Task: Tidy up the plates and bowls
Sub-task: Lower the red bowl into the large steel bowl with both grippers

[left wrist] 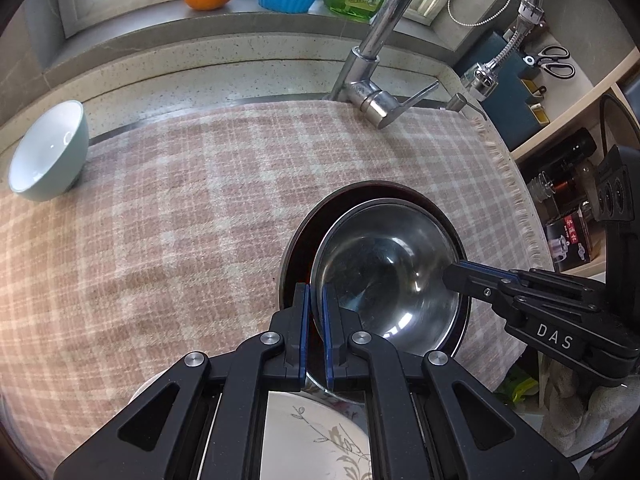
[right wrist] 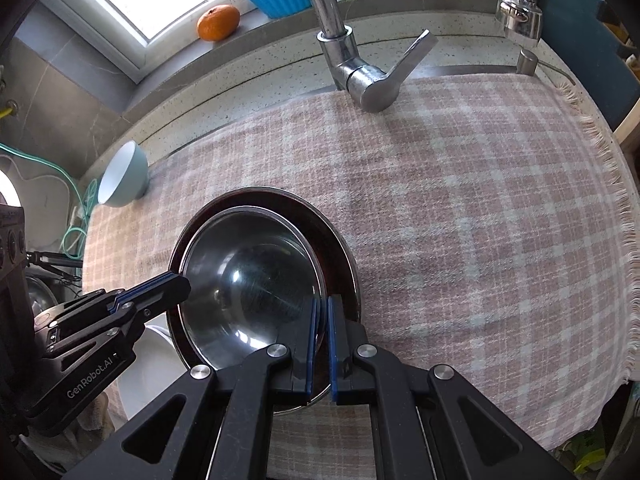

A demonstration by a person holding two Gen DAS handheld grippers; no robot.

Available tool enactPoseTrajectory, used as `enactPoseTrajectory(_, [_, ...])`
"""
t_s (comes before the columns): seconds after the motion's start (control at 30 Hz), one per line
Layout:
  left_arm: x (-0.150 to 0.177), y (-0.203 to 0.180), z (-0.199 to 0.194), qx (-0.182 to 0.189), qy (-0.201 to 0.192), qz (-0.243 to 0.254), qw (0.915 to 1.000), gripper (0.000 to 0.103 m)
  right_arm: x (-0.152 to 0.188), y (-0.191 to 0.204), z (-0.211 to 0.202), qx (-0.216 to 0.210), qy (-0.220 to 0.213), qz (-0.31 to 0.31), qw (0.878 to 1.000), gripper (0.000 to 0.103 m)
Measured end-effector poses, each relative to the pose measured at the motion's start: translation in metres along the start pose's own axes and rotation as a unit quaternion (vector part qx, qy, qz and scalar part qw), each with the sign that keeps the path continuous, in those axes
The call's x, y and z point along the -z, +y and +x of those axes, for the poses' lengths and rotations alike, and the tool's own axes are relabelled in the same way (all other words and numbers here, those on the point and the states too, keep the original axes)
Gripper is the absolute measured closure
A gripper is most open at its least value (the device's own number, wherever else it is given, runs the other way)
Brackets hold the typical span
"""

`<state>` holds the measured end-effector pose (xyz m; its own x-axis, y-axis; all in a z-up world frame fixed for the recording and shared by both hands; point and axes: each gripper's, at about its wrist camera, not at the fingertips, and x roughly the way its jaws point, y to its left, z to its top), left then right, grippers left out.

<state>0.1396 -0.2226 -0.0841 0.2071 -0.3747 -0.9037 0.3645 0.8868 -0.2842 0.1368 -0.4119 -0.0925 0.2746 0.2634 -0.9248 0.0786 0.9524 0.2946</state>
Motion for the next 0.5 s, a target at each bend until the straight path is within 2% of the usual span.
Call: enactPoseTrajectory(0.5, [0.0008, 0.0, 0.0033, -0.002, 0.004, 0.006, 1.0, 0.099, -0.0015, 0.0011, 0.0048, 0.013, 0.004, -0.006, 1.0, 0.098])
